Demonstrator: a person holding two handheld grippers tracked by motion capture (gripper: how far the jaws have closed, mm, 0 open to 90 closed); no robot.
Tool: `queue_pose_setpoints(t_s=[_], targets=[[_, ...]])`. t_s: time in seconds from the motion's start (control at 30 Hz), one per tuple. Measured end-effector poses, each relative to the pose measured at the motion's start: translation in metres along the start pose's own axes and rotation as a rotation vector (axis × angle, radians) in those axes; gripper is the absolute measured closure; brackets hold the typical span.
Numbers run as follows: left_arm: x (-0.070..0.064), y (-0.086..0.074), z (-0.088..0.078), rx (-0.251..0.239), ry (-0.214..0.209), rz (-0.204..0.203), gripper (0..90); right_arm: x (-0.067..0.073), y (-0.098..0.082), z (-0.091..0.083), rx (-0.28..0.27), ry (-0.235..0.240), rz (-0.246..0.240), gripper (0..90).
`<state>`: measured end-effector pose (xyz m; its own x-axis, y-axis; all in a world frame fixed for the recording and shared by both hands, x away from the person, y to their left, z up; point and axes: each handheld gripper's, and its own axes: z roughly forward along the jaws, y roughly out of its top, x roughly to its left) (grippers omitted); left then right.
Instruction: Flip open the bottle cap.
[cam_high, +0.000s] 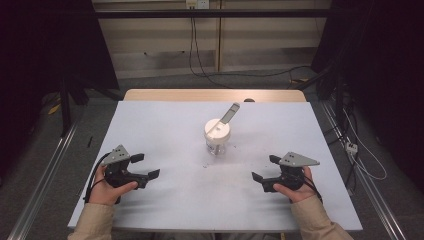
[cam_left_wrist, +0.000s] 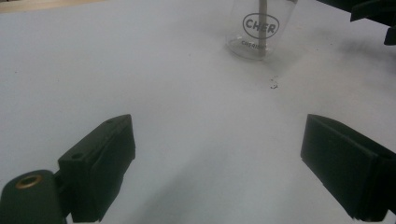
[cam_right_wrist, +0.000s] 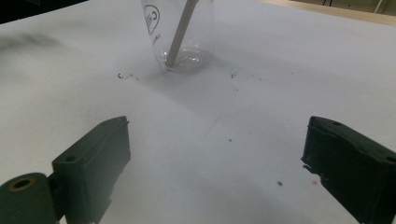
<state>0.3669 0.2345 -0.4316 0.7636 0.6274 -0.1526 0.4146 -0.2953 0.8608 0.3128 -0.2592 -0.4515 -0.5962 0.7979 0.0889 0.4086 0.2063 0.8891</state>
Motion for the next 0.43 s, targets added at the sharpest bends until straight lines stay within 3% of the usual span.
queue_pose_setpoints(t_s=[0.43], targets=[[-0.004,-0.004,-0.002,0.011,0.01,0.005,9.4,-0.005,-0.01,-0.015,-0.001,-0.02,0.013,7.7]])
